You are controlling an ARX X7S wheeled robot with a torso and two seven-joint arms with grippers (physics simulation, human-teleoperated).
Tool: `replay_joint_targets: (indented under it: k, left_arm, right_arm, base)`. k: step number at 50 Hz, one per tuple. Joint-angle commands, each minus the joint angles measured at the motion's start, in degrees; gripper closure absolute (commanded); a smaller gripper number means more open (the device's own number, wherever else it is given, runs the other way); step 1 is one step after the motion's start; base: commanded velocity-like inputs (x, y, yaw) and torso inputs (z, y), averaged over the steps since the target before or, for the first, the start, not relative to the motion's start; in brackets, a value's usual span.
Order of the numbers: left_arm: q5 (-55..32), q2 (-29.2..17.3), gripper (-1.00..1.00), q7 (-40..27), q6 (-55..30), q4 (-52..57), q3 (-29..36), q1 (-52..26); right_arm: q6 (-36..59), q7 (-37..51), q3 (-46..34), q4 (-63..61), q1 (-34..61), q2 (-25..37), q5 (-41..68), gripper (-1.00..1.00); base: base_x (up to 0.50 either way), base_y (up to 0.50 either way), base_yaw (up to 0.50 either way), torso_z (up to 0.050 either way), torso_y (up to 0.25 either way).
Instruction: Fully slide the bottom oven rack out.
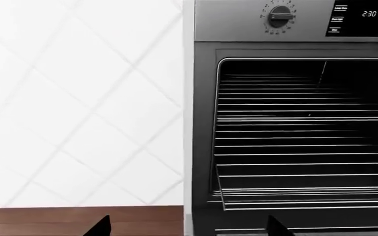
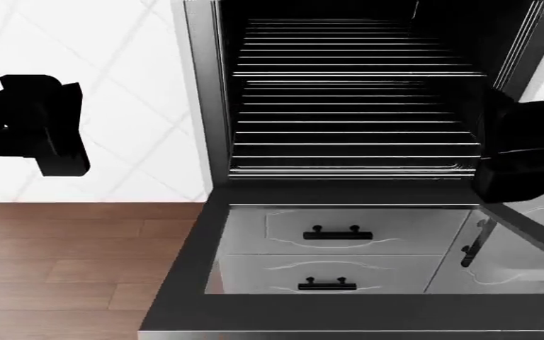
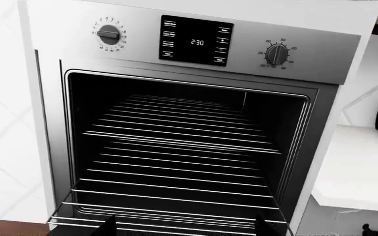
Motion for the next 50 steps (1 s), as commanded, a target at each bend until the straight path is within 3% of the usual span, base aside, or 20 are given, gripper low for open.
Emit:
replay_joint_targets:
  k: [1,8,17,30,36,50]
  left_arm:
    - [1.17,-1.14,-1.00,1.56,0.94,0.84,0.07,1.54]
    - [1.46,-1.63,-1.00,1.95,1.53,1.24,0.08,2.11]
    - [3.32,1.12,-1.00,2.36,1.39,-0.13,1.23,1.79]
    - [3.65,-0.20,-1.00,3.51,3.19,0.58,0.65,3.31]
    - [3.72,-0.88,-1.00,3.42,2.48,0.46,0.71,2.82]
    - [3.42,-1.34,-1.00,2.99,2.27,0.22,1.39,2.64]
  right_arm:
    - [-0.55,-0.33,-0.45,-0.40,-0.51,0.36,-0.36,-1.00]
    - [-0.19,-0.64,-0.76,0.09,0.12,0.20,-0.78,-1.00]
    - [-0.51,-0.46,-1.08,-0.04,0.39,0.40,-1.01,-1.00]
    - [-1.22,-1.03,-1.66,-0.39,-0.75,-0.03,-2.27,-1.00]
    - [-0.22,1.03,-3.91,0.31,1.62,-1.31,-0.64,-1.00]
    - [-0.34,0.92,-4.53,1.16,3.88,-1.92,-0.34,-1.00]
  base:
    - [0.00,-0.50,0.00,0.000,0.000]
    - [0.00,-0.50,0.00,0.000,0.000]
    - [0.00,-0.50,0.00,0.000,0.000]
    - [0.00,-0.50,0.00,0.000,0.000]
    - [0.03,0.00,0.00,0.000,0.000]
    - [0.45,0.00,0.00,0.000,0.000]
